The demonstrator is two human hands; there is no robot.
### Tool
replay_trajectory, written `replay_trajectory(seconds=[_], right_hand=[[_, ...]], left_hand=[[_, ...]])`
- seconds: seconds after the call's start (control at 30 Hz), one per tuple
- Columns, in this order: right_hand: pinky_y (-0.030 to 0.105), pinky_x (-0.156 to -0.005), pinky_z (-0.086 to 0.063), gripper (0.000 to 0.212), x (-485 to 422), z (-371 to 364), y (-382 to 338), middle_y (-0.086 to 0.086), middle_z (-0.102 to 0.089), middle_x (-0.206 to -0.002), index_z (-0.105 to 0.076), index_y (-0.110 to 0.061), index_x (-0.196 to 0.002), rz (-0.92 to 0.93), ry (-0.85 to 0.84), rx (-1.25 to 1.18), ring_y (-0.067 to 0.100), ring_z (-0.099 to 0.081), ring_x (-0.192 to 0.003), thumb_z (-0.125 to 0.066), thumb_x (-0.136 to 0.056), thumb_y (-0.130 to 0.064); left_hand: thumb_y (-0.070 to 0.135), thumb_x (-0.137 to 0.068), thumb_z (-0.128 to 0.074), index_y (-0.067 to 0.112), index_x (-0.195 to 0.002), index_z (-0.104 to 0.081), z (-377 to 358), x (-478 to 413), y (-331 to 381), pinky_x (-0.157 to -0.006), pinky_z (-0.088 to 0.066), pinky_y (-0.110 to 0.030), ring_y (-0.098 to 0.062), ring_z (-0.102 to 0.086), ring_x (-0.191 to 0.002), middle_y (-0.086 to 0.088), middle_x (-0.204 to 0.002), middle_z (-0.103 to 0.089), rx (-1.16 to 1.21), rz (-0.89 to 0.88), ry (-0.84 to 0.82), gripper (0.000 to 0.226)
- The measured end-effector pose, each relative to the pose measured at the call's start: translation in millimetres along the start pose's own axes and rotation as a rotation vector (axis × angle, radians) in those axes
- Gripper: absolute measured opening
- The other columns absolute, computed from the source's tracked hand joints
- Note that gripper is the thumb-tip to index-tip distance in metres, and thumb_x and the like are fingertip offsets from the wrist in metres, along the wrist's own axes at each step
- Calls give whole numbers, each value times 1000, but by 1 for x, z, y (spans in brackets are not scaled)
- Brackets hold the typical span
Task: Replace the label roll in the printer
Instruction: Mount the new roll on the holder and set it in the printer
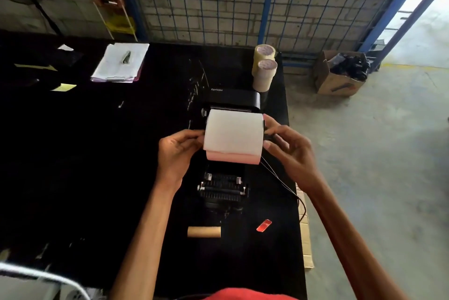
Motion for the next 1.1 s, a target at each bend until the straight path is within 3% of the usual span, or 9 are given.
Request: replay_trajectory(seconds=[0.13, 0.3, 0.43, 0.6, 0.77, 0.97, 1.1], right_hand=[[51, -101, -52, 19, -17, -5, 25, 6, -69, -121, -67, -11, -110, -17, 81, 193, 23, -65, -117, -70, -92, -7], [40, -83, -58, 19, -28, -13, 63, -4, -70, -100, -69, -19, -103, -17, 112, 417, 16, -67, -92, -77, -86, -13], [32, -80, -54, 21, -29, -23, 95, -13, -66, -94, -72, -15, -101, -68, 121, 592, 5, -61, -88, -80, -82, -11], [41, -75, -55, 23, -30, -27, 132, -12, -68, -96, -72, -17, -101, -118, 133, 682, 15, -62, -85, -81, -81, -13], [49, -77, -56, 25, -29, -29, 158, -4, -72, -99, -70, -20, -104, -181, 123, 737, 14, -63, -86, -79, -82, -12], [52, -90, -49, 27, -26, -35, 177, -1, -65, -110, -68, -24, -106, -279, 103, 753, 21, -61, -99, -76, -83, -12], [56, -88, -55, 29, -28, -36, 185, -5, -56, -115, -64, -32, -108, -290, 120, 696, 21, -62, -102, -74, -85, -17]], left_hand=[[-5, -84, -68, 11, -92, -72, 2, -22, -15, -73, -57, -20, -15, -74, -85, 1, -87, -77, -68, -2, -24, 18], [-5, -86, -66, 11, -96, -69, 10, -42, -55, -77, -56, -19, -8, -73, -87, 2, -94, -73, -238, -22, 5, 18], [-3, -88, -65, 14, -97, -70, 14, -58, -91, -77, -57, -21, -4, -73, -86, 6, -92, -73, -437, -63, 15, 19], [-5, -83, -69, 6, -97, -70, 9, -67, -124, -82, -45, -3, 0, -63, -87, 1, -98, -70, -659, -136, 34, 19], [-1, -79, -73, 10, -100, -70, 7, -71, -154, -98, -41, -27, -19, -56, -113, -3, -116, -67, -833, -144, 29, 24], [6, -81, -69, 15, -99, -69, 10, -75, -171, -100, -34, -27, -20, -51, -120, 0, -123, -64, -943, -82, 23, 21], [11, -81, -67, 16, -101, -70, 10, -78, -175, -100, -34, -28, -22, -52, -120, 0, -124, -63, -973, -44, 21, 21]])
Point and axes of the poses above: each hand's wrist, its own x-axis away from the middle knuckle, its own z-axis out of the back of the hand, y = z × x, the point moved 4 cm from there along -x, towards the middle knuckle
